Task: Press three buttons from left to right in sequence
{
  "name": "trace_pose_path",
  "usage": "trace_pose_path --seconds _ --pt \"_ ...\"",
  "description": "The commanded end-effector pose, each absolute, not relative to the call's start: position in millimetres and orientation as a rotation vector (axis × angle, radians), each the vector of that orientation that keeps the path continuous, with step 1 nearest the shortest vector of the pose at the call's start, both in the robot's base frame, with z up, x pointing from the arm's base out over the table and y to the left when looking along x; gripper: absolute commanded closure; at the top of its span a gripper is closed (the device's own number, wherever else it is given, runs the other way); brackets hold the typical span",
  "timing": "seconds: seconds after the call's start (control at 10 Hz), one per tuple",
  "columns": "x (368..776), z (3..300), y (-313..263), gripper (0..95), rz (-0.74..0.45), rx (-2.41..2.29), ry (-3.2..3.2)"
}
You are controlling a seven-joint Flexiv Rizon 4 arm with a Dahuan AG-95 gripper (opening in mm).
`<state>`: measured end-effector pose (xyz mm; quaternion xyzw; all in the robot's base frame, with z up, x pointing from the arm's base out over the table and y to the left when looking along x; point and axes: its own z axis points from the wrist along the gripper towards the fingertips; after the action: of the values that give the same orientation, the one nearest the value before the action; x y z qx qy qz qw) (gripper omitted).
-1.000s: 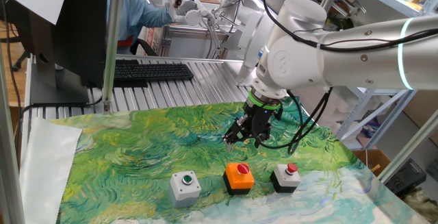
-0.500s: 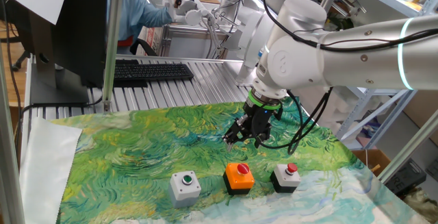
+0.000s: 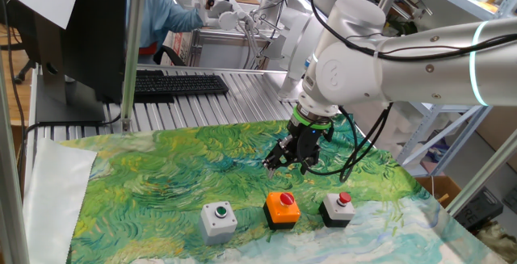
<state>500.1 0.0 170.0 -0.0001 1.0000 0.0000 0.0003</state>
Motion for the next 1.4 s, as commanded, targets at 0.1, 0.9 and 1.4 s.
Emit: trace_pose_path --seconds 0.1,0.9,1.4 --pt "500.0 170.0 0.0 0.0 0.000 0.000 3.142" --pt "500.0 170.0 0.0 95.0 -0.038 0.107 3.131" --pt "500.0 170.0 0.0 95.0 -0.034 0.113 3.132"
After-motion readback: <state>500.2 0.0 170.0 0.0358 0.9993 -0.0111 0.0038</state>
